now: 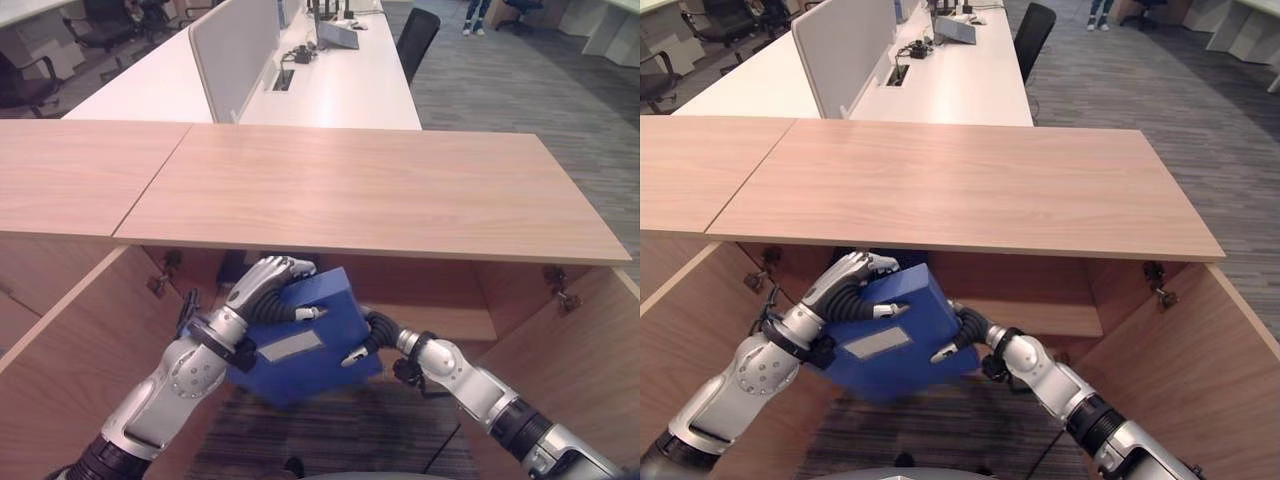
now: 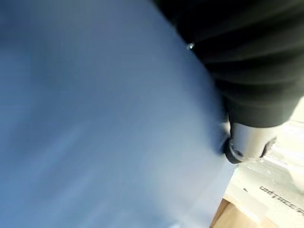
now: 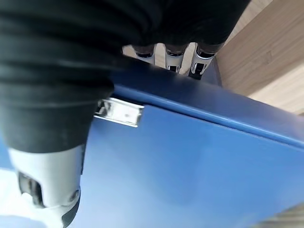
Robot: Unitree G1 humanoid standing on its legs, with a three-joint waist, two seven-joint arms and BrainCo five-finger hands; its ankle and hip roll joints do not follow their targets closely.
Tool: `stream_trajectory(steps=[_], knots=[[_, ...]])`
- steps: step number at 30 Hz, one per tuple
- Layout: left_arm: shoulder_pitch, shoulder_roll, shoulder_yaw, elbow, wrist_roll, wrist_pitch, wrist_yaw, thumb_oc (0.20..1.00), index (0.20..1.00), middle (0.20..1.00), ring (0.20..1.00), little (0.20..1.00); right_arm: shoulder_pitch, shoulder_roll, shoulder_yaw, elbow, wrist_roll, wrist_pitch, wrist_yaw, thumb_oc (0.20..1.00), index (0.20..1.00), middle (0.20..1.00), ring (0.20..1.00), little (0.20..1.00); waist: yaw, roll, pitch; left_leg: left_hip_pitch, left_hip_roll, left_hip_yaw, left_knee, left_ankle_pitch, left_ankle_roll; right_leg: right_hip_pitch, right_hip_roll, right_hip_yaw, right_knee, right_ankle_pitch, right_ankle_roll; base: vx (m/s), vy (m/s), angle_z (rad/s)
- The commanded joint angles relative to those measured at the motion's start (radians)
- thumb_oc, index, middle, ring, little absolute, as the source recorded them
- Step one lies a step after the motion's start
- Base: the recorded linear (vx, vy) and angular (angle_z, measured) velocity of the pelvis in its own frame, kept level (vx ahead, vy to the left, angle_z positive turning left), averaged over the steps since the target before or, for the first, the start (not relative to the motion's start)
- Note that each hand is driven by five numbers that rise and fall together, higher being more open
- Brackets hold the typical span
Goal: Put the empty folder in the office cabinet
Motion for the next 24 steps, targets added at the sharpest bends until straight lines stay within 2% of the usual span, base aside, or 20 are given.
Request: stream_trajectory(steps=[1, 6, 7, 8, 9, 10, 12, 13, 16, 18, 21, 23, 24], knots=[[-0.126, -0.008, -0.03, -0.118, -0.18, -0.079, 0.007, 0.2, 0.2, 0.2, 0.2, 0.2, -0.105, 0.043, 0.037, 0.044, -0.022, -0.043, -0.039, 1.0, 1.0, 1.0, 1.0, 1.0, -0.004, -0.032, -0.023, 0.04, -0.02, -0.032, 0.003, -0.128, 0.011, -0.007, -0.021, -0.003, 0.007, -0.034, 0.06, 0.0, 0.0, 0.0], [-0.146, -0.002, -0.036, -0.149, -0.244, -0.079, 0.001, 0.2, 0.2, 0.2, 0.2, 0.2, -0.126, 0.057, 0.048, 0.071, -0.031, -0.043, -0.052, 1.0, 1.0, 1.0, 1.0, 1.0, 0.0, -0.031, -0.025, 0.041, -0.021, -0.034, 0.003, -0.129, 0.011, -0.004, -0.021, -0.003, 0.007, -0.036, 0.061, 0.0, 0.0, 0.0], [-0.159, -0.005, -0.039, -0.152, -0.241, -0.079, 0.004, 0.2, 0.2, 0.2, 0.2, 0.2, -0.136, 0.065, 0.063, 0.074, -0.03, -0.043, -0.043, 0.887, 0.887, 0.887, 0.887, 0.887, 0.001, -0.032, -0.025, 0.042, -0.021, -0.034, 0.003, -0.129, 0.011, -0.004, -0.021, -0.003, 0.007, -0.035, 0.061, 0.0, 0.0, 0.0], [-0.171, -0.007, -0.044, -0.151, -0.239, -0.078, 0.006, 0.2, 0.2, 0.2, 0.2, 0.2, -0.142, 0.068, 0.074, 0.072, -0.026, -0.043, -0.037, 0.536, 0.536, 0.536, 0.536, 0.536, 0.001, -0.033, -0.026, 0.042, -0.021, -0.034, 0.003, -0.129, 0.011, -0.004, -0.021, -0.002, 0.007, -0.035, 0.061, 0.0, 0.0, 0.0], [-0.187, -0.012, -0.05, -0.148, -0.233, -0.077, 0.01, 0.2, 0.2, 0.2, 0.2, 0.2, -0.145, 0.071, 0.083, 0.063, -0.017, -0.044, -0.027, 0.341, 0.341, 0.341, 0.341, 0.341, 0.0, -0.034, -0.026, 0.042, -0.022, -0.035, 0.003, -0.129, 0.011, -0.004, -0.021, -0.001, 0.007, -0.036, 0.061, 0.0, 0.0, 0.0], [-0.21, -0.024, -0.06, -0.139, -0.225, -0.077, 0.016, 0.2, 0.2, 0.2, 0.2, 0.2, -0.148, 0.073, 0.094, 0.054, 0.013, -0.045, -0.009, 0.2, 0.2, 0.2, 0.2, 0.2, -0.001, -0.035, -0.025, 0.042, -0.022, -0.036, 0.003, -0.129, 0.01, -0.003, -0.021, -0.003, 0.007, -0.036, 0.06, 0.0, 0.0, 0.0], [-0.231, -0.035, -0.07, -0.135, -0.221, -0.078, 0.017, 0.2, 0.2, 0.2, 0.2, 0.2, -0.15, 0.073, 0.106, 0.035, 0.041, -0.045, 0.012, 0.2, 0.2, 0.2, 0.2, 0.2, -0.001, -0.036, -0.025, 0.042, -0.022, -0.037, 0.003, -0.128, 0.01, -0.002, -0.021, -0.003, 0.007, -0.037, 0.06, 0.0, 0.0, 0.0], [-0.262, -0.056, -0.088, -0.127, -0.221, -0.079, 0.018, 0.2, 0.2, 0.2, 0.2, 0.2, -0.15, 0.073, 0.123, -0.003, 0.104, -0.045, 0.045, 0.2, 0.2, 0.2, 0.2, 0.2, -0.002, -0.039, -0.025, 0.043, -0.021, -0.038, 0.003, -0.127, 0.009, -0.001, -0.021, -0.006, 0.007, -0.038, 0.059, 0.0, 0.0, 0.0], [-0.326, -0.093, -0.117, -0.094, -0.215, -0.077, 0.03, 0.2, 0.2, 0.2, 0.2, 0.2, -0.147, 0.094, 0.123, -0.01, 0.185, -0.043, 0.048, 0.2, 0.2, 0.2, 0.2, 0.2, -0.006, -0.038, -0.023, 0.041, -0.022, -0.04, 0.003, -0.126, 0.008, -0.003, -0.021, -0.008, 0.007, -0.036, 0.06, -0.01, -0.007, 0.04], [-0.351, -0.12, -0.137, -0.072, -0.221, -0.07, 0.033, 0.2, 0.2, 0.2, 0.2, 0.2, -0.137, 0.122, 0.108, -0.016, 0.307, -0.036, 0.042, 0.2, 0.2, 0.2, 0.2, 0.2, -0.009, -0.037, -0.022, 0.041, -0.023, -0.039, 0.003, -0.125, 0.009, -0.004, -0.021, -0.006, 0.007, -0.033, 0.06, 0.0, 0.0, 0.0], [-0.356, -0.126, -0.141, -0.067, -0.225, -0.068, 0.033, 0.2, 0.2, 0.2, 0.2, 0.2, -0.134, 0.134, 0.097, -0.018, 0.368, -0.035, 0.04, 0.2, 0.2, 0.2, 0.2, 0.2, -0.008, -0.037, -0.021, 0.041, -0.022, -0.038, 0.003, -0.125, 0.009, -0.005, -0.022, -0.007, 0.007, -0.033, 0.06, 0.0, 0.0, 0.0], [-0.336, -0.136, -0.133, -0.058, -0.247, -0.058, 0.023, 0.2, 0.2, 0.2, 0.2, 0.2, -0.084, 0.168, 0.057, -0.049, 0.584, -0.035, 0.046, 0.2, 0.2, 0.2, 0.2, 0.2, -0.01, -0.035, -0.018, 0.042, -0.021, -0.032, 0.003, -0.125, 0.008, -0.006, -0.021, -0.005, 0.007, -0.031, 0.059, 0.0, 0.0, 0.0], [-0.335, -0.135, -0.133, -0.059, -0.248, -0.057, 0.022, 0.2, 0.2, 0.2, 0.2, 0.2, -0.084, 0.167, 0.057, -0.05, 0.587, -0.034, 0.047, 0.2, 0.2, 0.2, 0.2, 0.2, -0.01, -0.035, -0.019, 0.042, -0.021, -0.032, 0.003, -0.125, 0.008, -0.006, -0.021, -0.005, 0.007, -0.031, 0.059, 0.0, 0.0, 0.0]])
